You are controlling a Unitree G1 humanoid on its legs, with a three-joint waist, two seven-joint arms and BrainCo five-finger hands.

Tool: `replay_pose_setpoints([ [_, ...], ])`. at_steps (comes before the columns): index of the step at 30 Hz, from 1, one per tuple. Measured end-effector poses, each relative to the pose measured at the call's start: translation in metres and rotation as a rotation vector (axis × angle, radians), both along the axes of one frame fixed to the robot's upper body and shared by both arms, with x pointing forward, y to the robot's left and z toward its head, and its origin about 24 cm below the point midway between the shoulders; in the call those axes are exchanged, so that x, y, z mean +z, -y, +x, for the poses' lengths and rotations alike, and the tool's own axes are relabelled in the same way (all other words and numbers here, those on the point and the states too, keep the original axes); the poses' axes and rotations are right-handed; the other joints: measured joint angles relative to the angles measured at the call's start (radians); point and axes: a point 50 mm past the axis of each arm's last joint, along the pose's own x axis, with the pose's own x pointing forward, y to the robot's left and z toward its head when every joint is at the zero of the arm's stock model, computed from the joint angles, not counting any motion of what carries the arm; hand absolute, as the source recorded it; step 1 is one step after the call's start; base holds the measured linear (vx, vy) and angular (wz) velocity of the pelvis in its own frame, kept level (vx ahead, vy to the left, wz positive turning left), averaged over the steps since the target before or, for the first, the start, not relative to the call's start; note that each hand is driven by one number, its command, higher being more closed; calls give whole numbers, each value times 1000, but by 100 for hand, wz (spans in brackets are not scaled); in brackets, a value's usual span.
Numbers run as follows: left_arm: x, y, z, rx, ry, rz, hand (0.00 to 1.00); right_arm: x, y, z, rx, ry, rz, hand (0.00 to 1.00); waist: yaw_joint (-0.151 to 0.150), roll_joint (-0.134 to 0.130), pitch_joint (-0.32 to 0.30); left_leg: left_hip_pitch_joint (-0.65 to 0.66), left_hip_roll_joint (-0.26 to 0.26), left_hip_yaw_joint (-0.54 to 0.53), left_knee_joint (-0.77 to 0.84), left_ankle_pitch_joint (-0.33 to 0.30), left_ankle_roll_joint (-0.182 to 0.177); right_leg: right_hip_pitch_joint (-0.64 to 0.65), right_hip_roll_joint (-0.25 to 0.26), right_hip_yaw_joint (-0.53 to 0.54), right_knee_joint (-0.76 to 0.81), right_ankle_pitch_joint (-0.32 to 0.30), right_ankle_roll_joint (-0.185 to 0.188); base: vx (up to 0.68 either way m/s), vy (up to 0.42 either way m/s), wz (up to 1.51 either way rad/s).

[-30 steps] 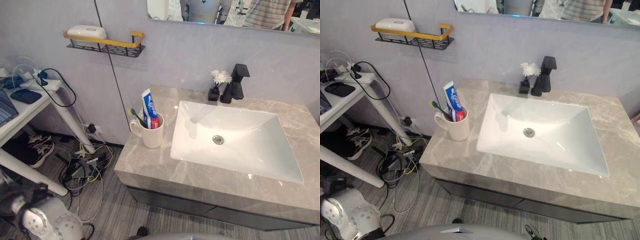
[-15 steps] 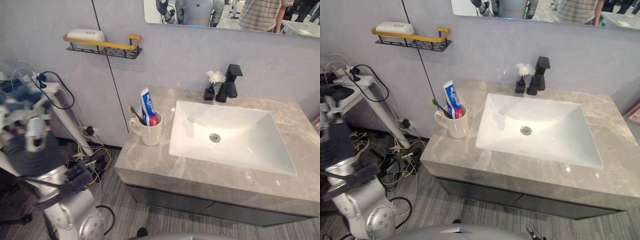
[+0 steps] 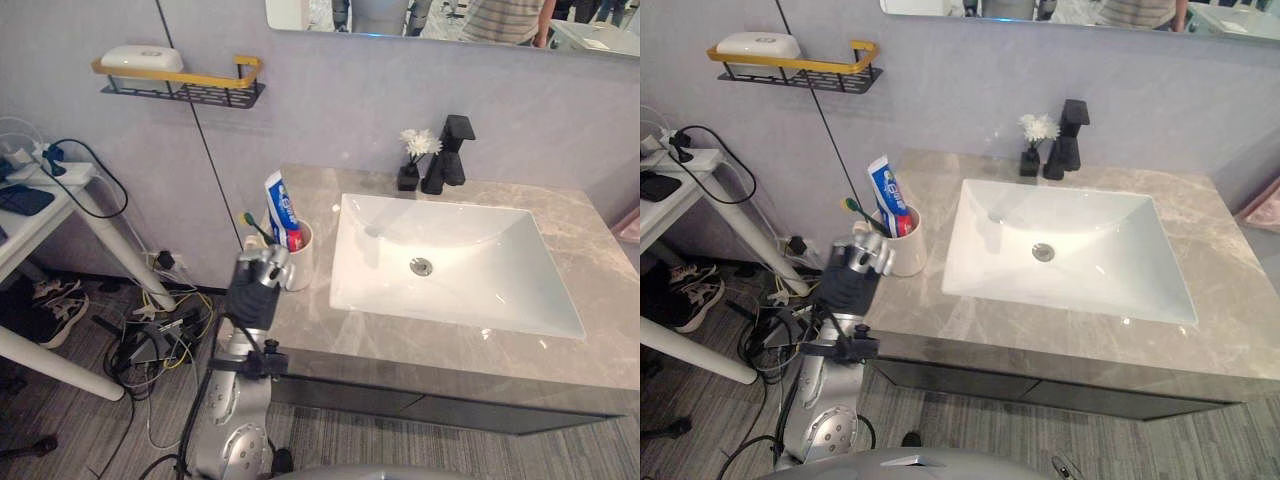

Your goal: Organize washtable

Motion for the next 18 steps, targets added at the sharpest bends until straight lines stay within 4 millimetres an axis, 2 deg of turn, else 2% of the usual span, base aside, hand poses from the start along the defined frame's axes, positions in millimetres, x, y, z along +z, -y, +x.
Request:
replay_pose_setpoints([
  [2, -20, 0, 0, -23, -90, 43, 100, 0, 0, 0, -31, 8, 8, 0, 0, 0, 0, 0, 0, -1, -5, 0, 0, 1, 1, 0, -6, 2, -1, 0, 0, 0],
  [8, -51, -4, -1, -39, -233, 102, 100, 0, -2, 3, -47, 14, 15, 0, -3, -5, 3, -1, 0, -2, -5, 0, 0, 2, 1, -2, -13, 4, 0, 0, 0, 0],
  [18, -55, -15, 3, 8, -251, 141, 100, 0, -4, 15, -26, 40, 21, 0, -29, -11, 7, -3, -2, 0, -6, -1, 0, 12, 3, -4, -43, 16, 0, 0, 0, 0],
])
